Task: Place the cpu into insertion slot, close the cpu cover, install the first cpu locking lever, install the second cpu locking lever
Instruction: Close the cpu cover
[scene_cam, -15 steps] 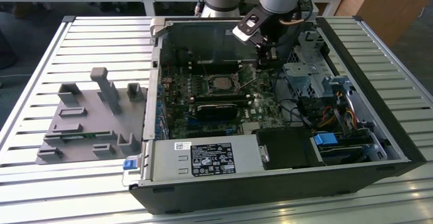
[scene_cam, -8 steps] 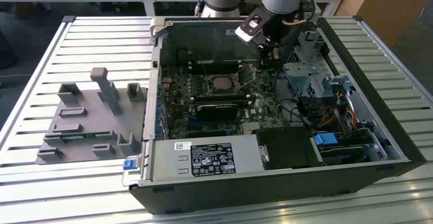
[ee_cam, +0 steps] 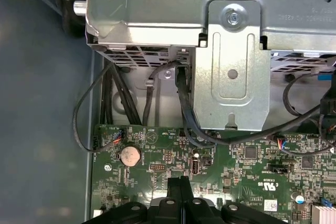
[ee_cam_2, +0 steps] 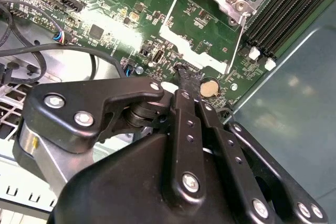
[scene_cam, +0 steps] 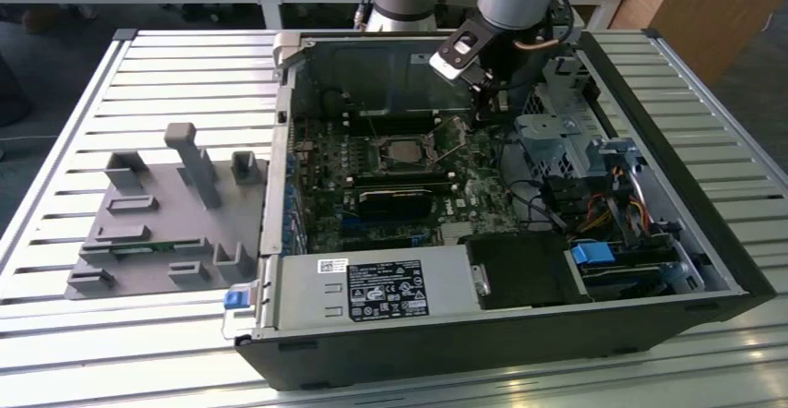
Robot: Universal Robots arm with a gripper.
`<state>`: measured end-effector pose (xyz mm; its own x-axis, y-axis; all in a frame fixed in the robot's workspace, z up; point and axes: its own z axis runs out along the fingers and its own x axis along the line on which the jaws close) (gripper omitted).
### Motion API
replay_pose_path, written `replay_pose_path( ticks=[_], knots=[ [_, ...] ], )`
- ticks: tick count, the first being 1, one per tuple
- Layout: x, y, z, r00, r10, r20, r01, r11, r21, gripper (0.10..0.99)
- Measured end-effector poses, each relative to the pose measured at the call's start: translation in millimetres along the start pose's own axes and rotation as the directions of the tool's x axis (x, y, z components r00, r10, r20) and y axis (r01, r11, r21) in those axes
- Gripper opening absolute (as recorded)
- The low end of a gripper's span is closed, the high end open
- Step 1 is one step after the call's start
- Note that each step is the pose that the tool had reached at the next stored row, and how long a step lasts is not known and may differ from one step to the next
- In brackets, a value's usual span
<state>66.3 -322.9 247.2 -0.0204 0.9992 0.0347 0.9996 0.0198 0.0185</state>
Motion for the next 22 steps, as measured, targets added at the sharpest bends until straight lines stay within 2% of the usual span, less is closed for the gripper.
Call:
replay_pose_path(
  ticks=[10, 22],
  knots=[
    [-0.2, -0.6, 6.7, 1.0000, 0.000, 0.0002, 0.000, 1.0000, 0.000, 0.106],
    [0.0, -14.1, 7.2, 1.0000, 0.000, 0.0000, 0.000, 1.0000, 0.000, 0.106]
  ],
)
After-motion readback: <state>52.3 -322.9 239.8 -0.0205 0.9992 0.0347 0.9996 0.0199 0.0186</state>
